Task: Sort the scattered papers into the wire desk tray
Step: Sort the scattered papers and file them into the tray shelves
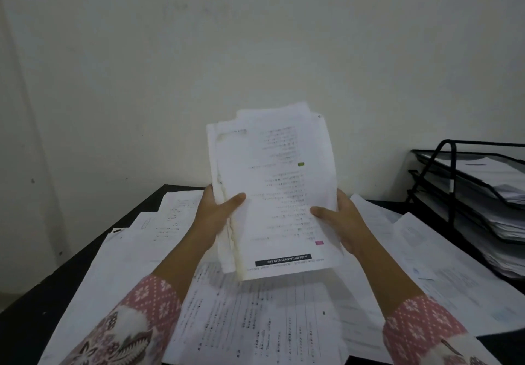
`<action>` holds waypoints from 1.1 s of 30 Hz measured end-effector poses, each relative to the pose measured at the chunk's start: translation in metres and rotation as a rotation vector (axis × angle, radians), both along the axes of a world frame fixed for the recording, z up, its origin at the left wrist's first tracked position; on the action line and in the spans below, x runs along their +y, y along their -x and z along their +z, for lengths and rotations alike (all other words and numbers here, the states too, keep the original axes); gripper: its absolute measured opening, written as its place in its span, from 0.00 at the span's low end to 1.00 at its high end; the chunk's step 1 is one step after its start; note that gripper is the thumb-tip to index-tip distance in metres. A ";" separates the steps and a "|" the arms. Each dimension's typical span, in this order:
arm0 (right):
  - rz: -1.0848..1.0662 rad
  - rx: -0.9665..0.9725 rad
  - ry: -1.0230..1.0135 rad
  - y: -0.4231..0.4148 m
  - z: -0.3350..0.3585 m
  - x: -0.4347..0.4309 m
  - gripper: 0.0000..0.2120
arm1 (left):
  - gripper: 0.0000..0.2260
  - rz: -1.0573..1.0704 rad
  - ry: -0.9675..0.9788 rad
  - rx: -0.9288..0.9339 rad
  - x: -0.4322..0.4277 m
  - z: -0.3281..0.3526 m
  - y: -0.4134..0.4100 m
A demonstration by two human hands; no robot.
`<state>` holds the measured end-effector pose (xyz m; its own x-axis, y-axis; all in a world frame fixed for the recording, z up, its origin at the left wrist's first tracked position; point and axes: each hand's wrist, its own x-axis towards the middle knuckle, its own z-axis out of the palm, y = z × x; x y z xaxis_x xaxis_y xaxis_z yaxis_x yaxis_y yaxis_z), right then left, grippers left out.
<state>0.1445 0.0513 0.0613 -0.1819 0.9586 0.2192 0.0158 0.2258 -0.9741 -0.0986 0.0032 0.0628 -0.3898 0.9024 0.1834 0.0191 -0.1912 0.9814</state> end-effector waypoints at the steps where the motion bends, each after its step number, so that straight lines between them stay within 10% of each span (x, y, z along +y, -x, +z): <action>1: -0.006 0.014 -0.039 -0.005 0.004 -0.001 0.22 | 0.25 0.012 -0.078 0.002 0.001 0.007 -0.009; 19: -0.253 0.127 -0.315 -0.039 0.044 -0.013 0.07 | 0.03 0.079 -0.386 0.064 0.003 0.029 -0.071; 33: -0.307 0.044 -0.466 -0.045 0.067 -0.025 0.16 | 0.11 0.115 -0.478 0.137 -0.001 0.051 -0.072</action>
